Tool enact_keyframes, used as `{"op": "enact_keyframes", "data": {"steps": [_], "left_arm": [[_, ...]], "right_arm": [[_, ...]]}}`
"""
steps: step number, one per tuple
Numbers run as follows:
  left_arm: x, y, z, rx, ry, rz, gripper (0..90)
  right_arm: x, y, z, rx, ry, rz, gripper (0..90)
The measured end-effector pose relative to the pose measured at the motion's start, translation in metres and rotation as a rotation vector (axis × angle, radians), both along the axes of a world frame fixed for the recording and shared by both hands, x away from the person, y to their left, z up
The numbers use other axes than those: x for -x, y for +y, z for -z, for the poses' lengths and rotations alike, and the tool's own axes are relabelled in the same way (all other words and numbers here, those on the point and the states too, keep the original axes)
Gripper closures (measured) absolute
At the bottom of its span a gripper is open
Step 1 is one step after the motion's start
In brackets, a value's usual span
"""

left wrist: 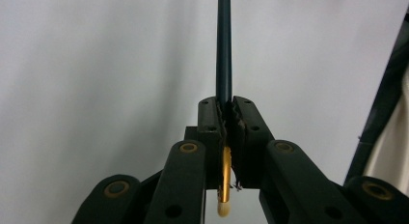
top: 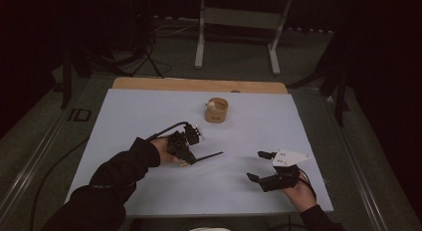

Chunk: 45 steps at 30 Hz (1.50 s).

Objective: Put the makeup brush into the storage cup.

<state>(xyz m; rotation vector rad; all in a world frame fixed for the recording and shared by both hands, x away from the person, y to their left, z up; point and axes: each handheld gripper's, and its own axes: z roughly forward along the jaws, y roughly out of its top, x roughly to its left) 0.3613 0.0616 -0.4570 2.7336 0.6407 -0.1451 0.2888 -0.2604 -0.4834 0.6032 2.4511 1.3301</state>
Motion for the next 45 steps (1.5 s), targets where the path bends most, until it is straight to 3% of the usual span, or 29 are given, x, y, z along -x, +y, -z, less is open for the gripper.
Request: {"op": "enact_keyframes", "data": {"steps": [6, 8, 13, 20, 22, 29, 31, 35, 37, 38, 45], "left_arm": [[-0.001, -0.007, 0.002, -0.004, 0.012, 0.014, 83.8], [-0.001, -0.010, 0.001, -0.003, 0.011, 0.043, 83.8], [-0.003, -0.016, -0.002, -0.017, 0.013, 0.072, 83.8], [-0.002, -0.021, -0.004, -0.008, 0.022, 0.069, 83.8], [-0.003, -0.023, -0.005, -0.018, 0.021, 0.073, 83.8], [-0.003, -0.028, -0.007, -0.017, 0.023, 0.072, 83.8], [-0.003, -0.030, -0.009, -0.017, 0.019, 0.076, 83.8], [-0.004, -0.033, -0.012, -0.009, 0.021, 0.067, 83.8], [-0.005, -0.034, -0.013, -0.006, 0.026, 0.068, 83.8], [-0.005, -0.034, -0.013, -0.006, 0.026, 0.068, 83.8], [-0.003, -0.043, -0.016, -0.010, 0.038, 0.068, 83.8]], "right_arm": [[0.000, 0.001, -0.008, 0.012, -0.036, -0.001, 18.8], [0.001, 0.002, -0.010, 0.018, -0.063, 0.011, 18.9], [0.005, 0.010, -0.017, 0.091, -0.115, 0.021, 13.4], [0.007, 0.021, -0.028, 0.156, -0.174, -0.037, 18.3], [0.010, 0.026, -0.033, 0.211, -0.229, -0.077, 23.4], [0.016, 0.043, -0.042, 0.355, -0.342, -0.167, 33.0], [0.018, 0.050, -0.043, 0.389, -0.357, -0.194, 35.1], [0.022, 0.065, -0.041, 0.454, -0.401, -0.241, 40.2], [0.025, 0.071, -0.039, 0.500, -0.448, -0.274, 43.9], [0.025, 0.071, -0.039, 0.500, -0.448, -0.274, 43.9], [0.033, 0.095, -0.024, 0.607, -0.560, -0.350, 54.3]]}}
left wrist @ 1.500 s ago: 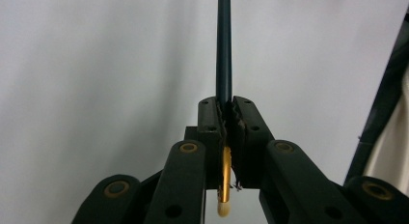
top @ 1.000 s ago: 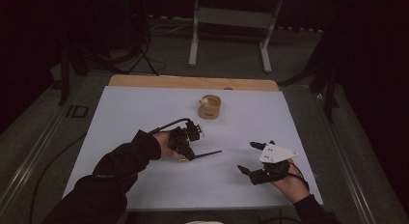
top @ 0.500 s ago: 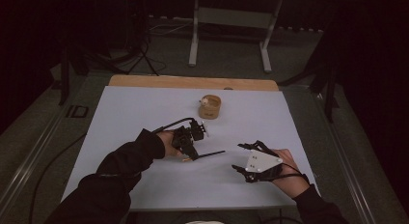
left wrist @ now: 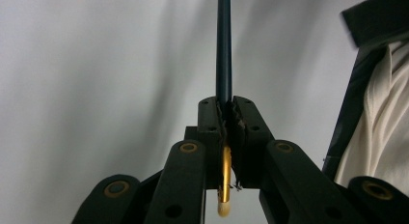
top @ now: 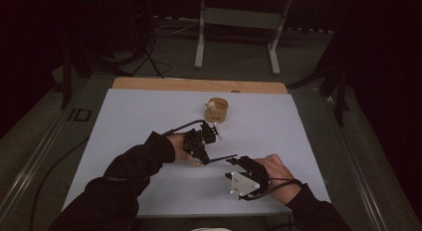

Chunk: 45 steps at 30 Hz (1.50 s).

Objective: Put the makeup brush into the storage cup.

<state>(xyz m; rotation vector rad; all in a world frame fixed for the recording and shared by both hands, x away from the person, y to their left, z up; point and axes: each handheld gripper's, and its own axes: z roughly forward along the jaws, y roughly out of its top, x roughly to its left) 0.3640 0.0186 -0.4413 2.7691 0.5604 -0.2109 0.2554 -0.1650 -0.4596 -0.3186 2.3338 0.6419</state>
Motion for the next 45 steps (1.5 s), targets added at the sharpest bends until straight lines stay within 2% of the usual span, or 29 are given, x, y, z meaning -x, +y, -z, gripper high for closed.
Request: {"op": "enact_keyframes", "data": {"steps": [6, 7, 14, 15, 19, 23, 28, 30, 31, 39, 40, 41, 42, 45], "left_arm": [[0.000, -0.005, -0.004, 0.009, -0.002, -0.006, 83.8], [0.000, -0.005, -0.005, 0.002, -0.008, 0.008, 83.8], [0.004, -0.012, -0.007, 0.013, 0.010, -0.006, 83.8], [0.004, -0.013, -0.007, 0.013, 0.011, -0.006, 83.8], [0.004, -0.015, -0.010, 0.016, 0.005, -0.003, 83.8], [0.005, -0.016, -0.010, 0.021, 0.009, 0.002, 83.8], [0.006, -0.019, -0.010, 0.022, 0.009, 0.010, 83.8], [0.005, -0.018, -0.010, 0.033, 0.023, 0.002, 83.8], [0.005, -0.018, -0.010, 0.026, 0.016, 0.004, 83.8], [0.004, -0.016, -0.009, 0.041, 0.019, -0.001, 83.4], [0.005, -0.015, -0.009, 0.040, -0.005, -0.001, 81.7], [0.005, -0.014, -0.009, 0.048, -0.028, 0.000, 74.8], [0.006, -0.013, -0.010, 0.047, -0.037, 0.006, 68.2], [0.006, -0.007, -0.013, 0.064, -0.055, -0.005, 58.1]], "right_arm": [[0.002, 0.013, 0.008, 0.043, -0.060, -0.014, 59.1], [0.002, 0.015, 0.009, 0.050, -0.067, -0.021, 59.4], [0.000, 0.024, 0.016, 0.074, -0.121, -0.016, 67.6], [0.000, 0.025, 0.017, 0.078, -0.145, -0.008, 68.3], [-0.002, 0.029, 0.017, 0.109, -0.190, -0.005, 71.7], [-0.003, 0.030, 0.017, 0.112, -0.190, -0.001, 74.4], [-0.006, 0.033, 0.021, 0.158, -0.201, 0.006, 79.6], [-0.007, 0.034, 0.022, 0.168, -0.207, 0.015, 79.7], [-0.007, 0.035, 0.023, 0.176, -0.211, 0.012, 81.7], [-0.007, 0.037, 0.026, 0.202, -0.236, 0.021, 83.6], [-0.008, 0.037, 0.026, 0.199, -0.233, 0.021, 83.6], [-0.009, 0.037, 0.025, 0.203, -0.239, 0.022, 83.6], [-0.009, 0.036, 0.026, 0.208, -0.243, 0.027, 83.6], [-0.012, 0.034, 0.026, 0.211, -0.242, 0.033, 83.6]]}}
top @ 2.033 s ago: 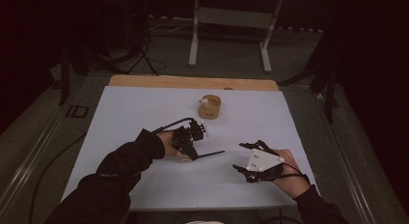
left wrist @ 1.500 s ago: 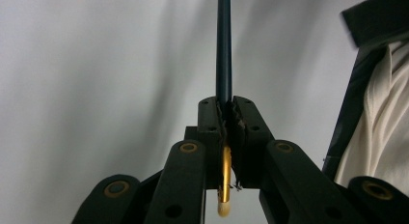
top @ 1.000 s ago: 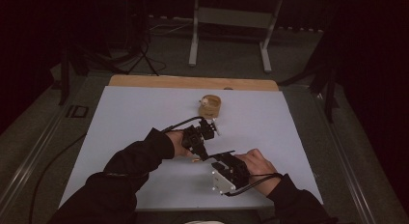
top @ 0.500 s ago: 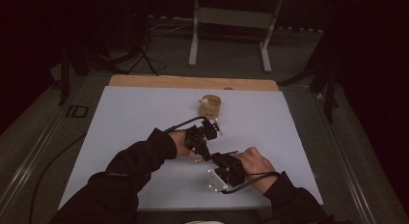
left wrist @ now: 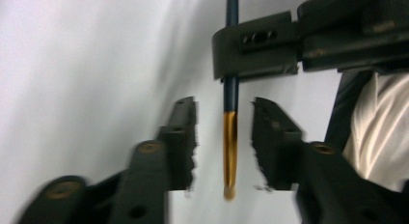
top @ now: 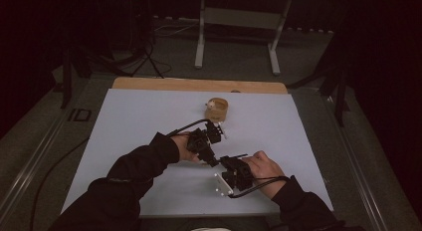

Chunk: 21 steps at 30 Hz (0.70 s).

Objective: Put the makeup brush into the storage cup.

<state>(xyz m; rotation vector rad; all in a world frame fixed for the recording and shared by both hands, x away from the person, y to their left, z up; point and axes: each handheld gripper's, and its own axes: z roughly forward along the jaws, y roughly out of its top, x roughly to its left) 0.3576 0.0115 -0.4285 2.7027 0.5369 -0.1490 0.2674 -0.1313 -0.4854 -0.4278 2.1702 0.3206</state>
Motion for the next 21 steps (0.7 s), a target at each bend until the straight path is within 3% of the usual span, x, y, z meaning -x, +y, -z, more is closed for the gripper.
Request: {"op": "enact_keyframes", "data": {"steps": [3, 5, 6, 12, 15, 16, 17, 18, 19, 21], "left_arm": [[-0.002, 0.013, -0.003, 0.056, 0.008, -0.044, 48.6], [-0.005, 0.022, -0.004, 0.095, 0.041, -0.093, 36.3], [-0.006, 0.028, -0.005, 0.112, 0.050, -0.093, 35.6], [-0.004, 0.055, -0.008, 0.194, -0.029, -0.146, 15.7], [-0.004, 0.067, -0.009, 0.230, -0.071, -0.180, 4.4], [-0.004, 0.071, -0.009, 0.225, -0.079, -0.189, 1.4], [-0.004, 0.075, -0.009, 0.232, -0.095, -0.205, 1.3], [-0.004, 0.079, -0.009, 0.245, -0.101, -0.214, 1.3], [-0.005, 0.083, -0.009, 0.248, -0.084, -0.215, 1.4], [-0.005, 0.090, -0.007, 0.280, -0.064, -0.225, 1.3]], "right_arm": [[-0.002, -0.005, -0.001, -0.019, 0.002, 0.013, 83.6], [-0.004, -0.008, -0.002, -0.044, 0.014, 0.033, 83.6], [-0.005, -0.010, -0.003, -0.050, 0.016, 0.039, 83.6], [-0.010, -0.020, -0.009, -0.081, 0.065, 0.066, 83.6], [-0.011, -0.026, -0.014, -0.134, 0.097, 0.093, 83.5], [-0.011, -0.027, -0.015, -0.156, 0.097, 0.090, 83.5], [-0.013, -0.029, -0.017, -0.166, 0.137, 0.125, 83.5], [-0.015, -0.029, -0.019, -0.202, 0.186, 0.165, 83.5], [-0.016, -0.032, -0.022, -0.246, 0.209, 0.163, 83.5], [-0.017, -0.035, -0.026, -0.281, 0.219, 0.184, 83.5]]}}
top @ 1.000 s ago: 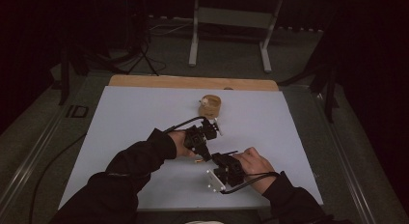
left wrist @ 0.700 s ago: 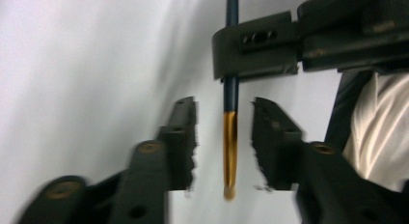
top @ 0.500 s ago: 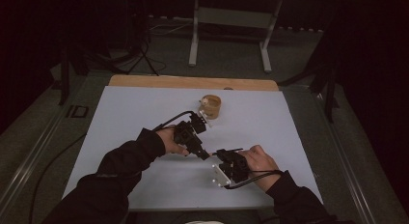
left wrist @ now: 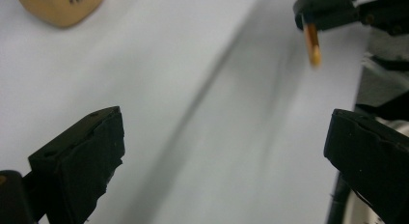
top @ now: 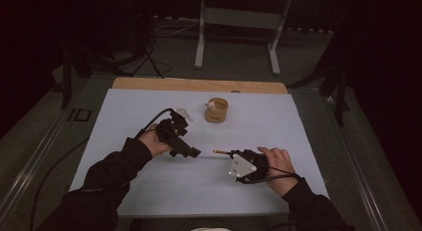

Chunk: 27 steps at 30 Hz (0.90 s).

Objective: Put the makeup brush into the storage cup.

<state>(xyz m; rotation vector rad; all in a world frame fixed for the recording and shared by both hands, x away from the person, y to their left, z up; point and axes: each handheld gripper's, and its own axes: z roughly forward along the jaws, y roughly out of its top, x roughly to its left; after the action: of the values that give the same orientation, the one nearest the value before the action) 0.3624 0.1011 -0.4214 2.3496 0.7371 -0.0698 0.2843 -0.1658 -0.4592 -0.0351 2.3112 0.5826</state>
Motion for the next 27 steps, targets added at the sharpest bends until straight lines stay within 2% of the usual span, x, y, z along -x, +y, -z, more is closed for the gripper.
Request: {"op": "enact_keyframes", "data": {"steps": [1, 6, 7, 8, 10, 13, 15, 17, 24, 27], "left_arm": [[0.000, 0.003, 0.001, 0.000, 0.002, -0.006, 1.3], [0.000, 0.011, 0.004, 0.013, 0.000, -0.022, 1.0], [0.003, 0.015, 0.007, 0.013, -0.039, -0.014, 1.0], [0.005, 0.016, 0.008, 0.000, -0.058, -0.015, 1.0], [0.007, 0.019, 0.011, 0.006, -0.061, -0.017, 1.0], [0.011, 0.022, 0.016, -0.001, -0.122, -0.013, 1.0], [0.014, 0.025, 0.019, 0.039, -0.164, -0.001, 1.0], [0.018, 0.029, 0.022, 0.070, -0.225, 0.011, 1.1], [0.025, 0.040, 0.033, 0.109, -0.268, -0.014, 2.7], [0.029, 0.044, 0.036, 0.133, -0.280, -0.028, 2.6]], "right_arm": [[0.001, -0.001, -0.001, -0.012, -0.009, 0.007, 83.6], [0.000, -0.005, -0.007, -0.068, 0.003, 0.018, 83.6], [0.000, -0.005, -0.007, -0.068, 0.003, 0.018, 83.6], [-0.002, -0.007, -0.012, -0.132, 0.024, 0.040, 83.6], [-0.004, -0.009, -0.015, -0.177, 0.036, 0.055, 83.6], [-0.008, -0.014, -0.021, -0.252, 0.069, 0.081, 83.6], [-0.010, -0.017, -0.026, -0.297, 0.088, 0.105, 83.6], [-0.013, -0.019, -0.031, -0.343, 0.108, 0.120, 83.7], [-0.019, -0.026, -0.045, -0.485, 0.160, 0.153, 83.7], [-0.022, -0.028, -0.049, -0.538, 0.198, 0.167, 83.6]]}}
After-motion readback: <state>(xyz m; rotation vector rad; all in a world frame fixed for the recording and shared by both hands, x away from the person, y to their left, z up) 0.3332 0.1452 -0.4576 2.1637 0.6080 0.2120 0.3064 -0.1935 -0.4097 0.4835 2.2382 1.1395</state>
